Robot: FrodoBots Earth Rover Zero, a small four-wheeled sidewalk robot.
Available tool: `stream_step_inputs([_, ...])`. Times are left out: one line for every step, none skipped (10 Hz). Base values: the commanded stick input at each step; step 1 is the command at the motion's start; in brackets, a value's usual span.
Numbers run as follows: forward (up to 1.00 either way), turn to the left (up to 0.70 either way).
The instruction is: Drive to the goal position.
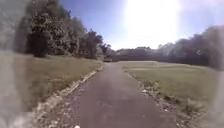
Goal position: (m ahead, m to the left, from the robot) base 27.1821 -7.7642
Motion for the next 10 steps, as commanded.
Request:
stream_step_inputs([1.00,0.00])
stream_step_inputs([1.00,0.02])
stream_step_inputs([1.00,0.00])
stream_step_inputs([1.00,0.00])
stream_step_inputs([1.00,0.00])
stream_step_inputs([1.00,0.00])
stream_step_inputs([1.00,0.00])
stream_step_inputs([1.00,0.00])
stream_step_inputs([1.00,0.00])
stream_step_inputs([1.00,0.00])
